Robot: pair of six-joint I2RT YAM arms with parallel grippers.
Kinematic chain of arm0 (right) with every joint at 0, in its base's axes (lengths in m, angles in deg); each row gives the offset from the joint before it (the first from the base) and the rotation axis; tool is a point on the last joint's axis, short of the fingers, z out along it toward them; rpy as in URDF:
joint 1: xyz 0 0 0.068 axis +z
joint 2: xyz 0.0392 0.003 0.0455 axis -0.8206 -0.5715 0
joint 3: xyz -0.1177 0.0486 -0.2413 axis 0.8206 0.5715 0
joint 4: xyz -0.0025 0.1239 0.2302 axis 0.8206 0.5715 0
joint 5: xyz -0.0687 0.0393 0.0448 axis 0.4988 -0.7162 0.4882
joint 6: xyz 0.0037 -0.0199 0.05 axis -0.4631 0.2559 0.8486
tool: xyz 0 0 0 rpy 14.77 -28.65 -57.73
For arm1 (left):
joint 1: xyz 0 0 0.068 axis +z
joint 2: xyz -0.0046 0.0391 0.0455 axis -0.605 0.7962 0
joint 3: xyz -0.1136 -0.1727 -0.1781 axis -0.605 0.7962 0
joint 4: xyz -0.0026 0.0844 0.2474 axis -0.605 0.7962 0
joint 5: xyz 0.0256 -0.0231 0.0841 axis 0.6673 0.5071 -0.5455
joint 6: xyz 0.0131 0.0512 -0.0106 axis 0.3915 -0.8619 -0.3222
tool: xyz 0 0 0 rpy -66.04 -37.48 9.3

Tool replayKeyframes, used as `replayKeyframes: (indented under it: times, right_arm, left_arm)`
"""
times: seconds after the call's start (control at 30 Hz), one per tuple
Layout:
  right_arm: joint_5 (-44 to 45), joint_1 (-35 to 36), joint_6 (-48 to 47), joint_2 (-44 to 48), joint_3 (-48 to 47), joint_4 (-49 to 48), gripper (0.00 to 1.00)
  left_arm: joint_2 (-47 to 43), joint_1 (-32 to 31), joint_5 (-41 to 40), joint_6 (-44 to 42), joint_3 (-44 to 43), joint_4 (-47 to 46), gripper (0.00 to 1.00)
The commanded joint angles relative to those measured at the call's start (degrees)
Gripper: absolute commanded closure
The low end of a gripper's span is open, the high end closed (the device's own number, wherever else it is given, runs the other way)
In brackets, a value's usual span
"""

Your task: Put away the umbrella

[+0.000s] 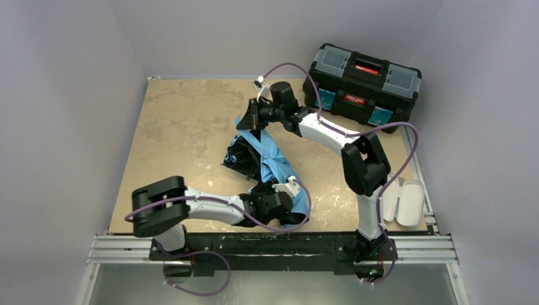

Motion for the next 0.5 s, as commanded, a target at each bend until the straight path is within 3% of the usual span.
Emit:
replayKeyframes:
  times: [0.0, 0.07, 0.13, 0.3, 0.37, 0.43, 0.47]
  right_arm:
    - [4.1, -0.3, -1.1, -6.1, 4.7, 1.4, 1.00]
    - [4.6, -0.3, -1.9, -8.2, 5.6, 1.2, 1.00]
    - [4.7, -0.2, -1.9, -9.7, 6.3, 1.3, 1.00]
    - [5.0, -0.3, -2.8, -11.1, 9.7, 1.8, 1.00]
    - [4.6, -0.3, -2.2, -10.4, 12.5, 0.8, 1.00]
    - [4.4, -0.3, -2.0, -9.4, 15.3, -1.7, 1.00]
    - [4.4, -0.2, -1.9, -8.9, 16.5, -2.3, 1.00]
  left_arm:
    - [6.2, -1.1, -2.1, 7.4, -2.6, -1.3, 1.00]
    - [8.4, -1.1, -1.5, 10.6, -3.0, 0.8, 0.97]
    - [9.8, -1.1, 0.3, 12.1, -2.9, 1.2, 0.88]
    - [9.9, -1.0, 5.7, 14.1, -3.2, 3.5, 0.49]
    - [8.6, -0.9, 6.9, 15.2, -3.7, 6.2, 0.37]
    - [6.0, -0.4, 9.2, 16.7, -3.7, 8.8, 0.32]
    - [3.4, -0.1, 11.2, 17.3, -3.1, 9.6, 0.21]
